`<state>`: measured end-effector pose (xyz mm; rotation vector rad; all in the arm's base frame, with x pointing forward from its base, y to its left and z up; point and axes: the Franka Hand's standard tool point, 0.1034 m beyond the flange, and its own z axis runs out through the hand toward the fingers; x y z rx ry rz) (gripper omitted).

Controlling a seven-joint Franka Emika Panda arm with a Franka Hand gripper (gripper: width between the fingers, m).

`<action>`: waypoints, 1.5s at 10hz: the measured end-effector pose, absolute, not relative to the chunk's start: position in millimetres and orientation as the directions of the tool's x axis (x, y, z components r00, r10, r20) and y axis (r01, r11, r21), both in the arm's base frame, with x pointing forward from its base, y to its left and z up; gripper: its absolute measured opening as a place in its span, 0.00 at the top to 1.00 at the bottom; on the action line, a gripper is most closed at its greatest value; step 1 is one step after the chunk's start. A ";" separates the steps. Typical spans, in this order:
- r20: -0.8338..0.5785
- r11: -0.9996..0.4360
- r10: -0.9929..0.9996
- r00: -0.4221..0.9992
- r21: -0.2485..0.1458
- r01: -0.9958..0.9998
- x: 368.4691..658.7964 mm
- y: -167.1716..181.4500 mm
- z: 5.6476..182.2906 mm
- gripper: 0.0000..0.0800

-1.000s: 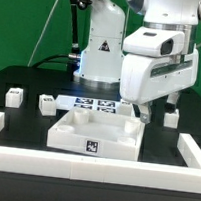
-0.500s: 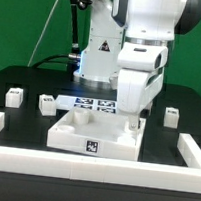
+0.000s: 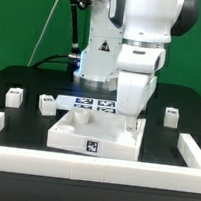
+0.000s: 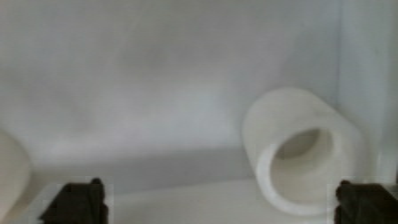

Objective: Assemble one leg

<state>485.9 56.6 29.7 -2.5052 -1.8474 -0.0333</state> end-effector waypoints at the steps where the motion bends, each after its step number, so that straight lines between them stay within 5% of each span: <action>1: 0.030 -0.280 0.959 0.281 -0.014 0.960 479.6 48.6 30.1 0.19; 7: 0.009 -0.277 0.960 0.279 -0.082 0.957 431.3 16.4 13.7 0.19; 11: 0.024 -0.287 0.957 0.288 -0.056 0.956 436.2 14.4 9.0 0.19; 13: 0.023 -0.287 0.957 0.289 -0.059 0.956 434.9 14.5 7.6 0.51; 14: 0.023 -0.287 0.957 0.289 -0.060 0.956 434.9 14.5 7.6 0.51; 15: 0.023 -0.287 0.957 0.289 -0.060 0.956 434.7 14.5 7.5 0.73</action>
Offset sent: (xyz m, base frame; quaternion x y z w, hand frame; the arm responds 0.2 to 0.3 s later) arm -0.0402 -0.0210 0.0012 0.0071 -0.0075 -0.0263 0.9996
